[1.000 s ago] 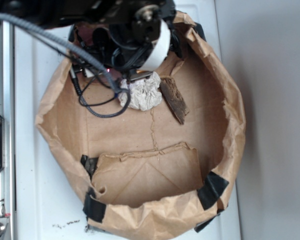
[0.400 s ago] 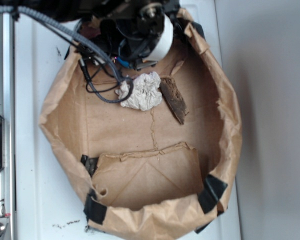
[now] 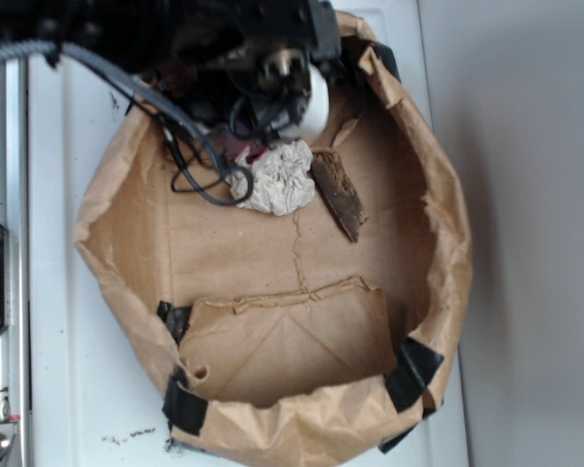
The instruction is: Grab the blue ball.
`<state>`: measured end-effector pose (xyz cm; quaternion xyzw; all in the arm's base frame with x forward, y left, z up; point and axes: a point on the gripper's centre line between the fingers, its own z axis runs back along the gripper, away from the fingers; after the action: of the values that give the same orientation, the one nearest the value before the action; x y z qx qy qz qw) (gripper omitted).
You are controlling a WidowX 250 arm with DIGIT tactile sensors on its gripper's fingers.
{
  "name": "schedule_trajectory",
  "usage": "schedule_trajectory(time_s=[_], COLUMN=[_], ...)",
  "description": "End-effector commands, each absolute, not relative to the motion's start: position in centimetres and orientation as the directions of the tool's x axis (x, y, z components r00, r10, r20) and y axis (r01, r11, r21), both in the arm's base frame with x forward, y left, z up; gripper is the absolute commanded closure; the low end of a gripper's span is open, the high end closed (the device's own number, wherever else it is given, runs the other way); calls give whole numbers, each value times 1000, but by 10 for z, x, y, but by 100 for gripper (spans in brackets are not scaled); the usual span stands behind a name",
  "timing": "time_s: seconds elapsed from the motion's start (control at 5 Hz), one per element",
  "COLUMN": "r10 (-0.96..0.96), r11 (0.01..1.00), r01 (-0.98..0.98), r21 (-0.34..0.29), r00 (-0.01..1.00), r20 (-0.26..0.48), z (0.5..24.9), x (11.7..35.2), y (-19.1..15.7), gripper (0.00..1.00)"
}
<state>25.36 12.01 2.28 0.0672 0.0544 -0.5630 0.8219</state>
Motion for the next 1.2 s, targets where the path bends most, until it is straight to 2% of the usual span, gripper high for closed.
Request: schedule_trajectory(time_s=[0.0,0.2,0.4,0.6,0.8,1.0], r10=[-910,-905,-827,-677,-598,-388], r11=[365,385,550,735,802,918], r01=[928,920,833,677,592,357], r21=[67,78,66,-25,-83,-172], r00=[371,393,554,733,797,900], r20=[-186,-163,-96,-60,-90,-199], z=[17,30,59,89,107,125], x=[258,262,272,284,290,288], y=[116,112,108,106,107,98], gripper=[100,100,100,100,100,100])
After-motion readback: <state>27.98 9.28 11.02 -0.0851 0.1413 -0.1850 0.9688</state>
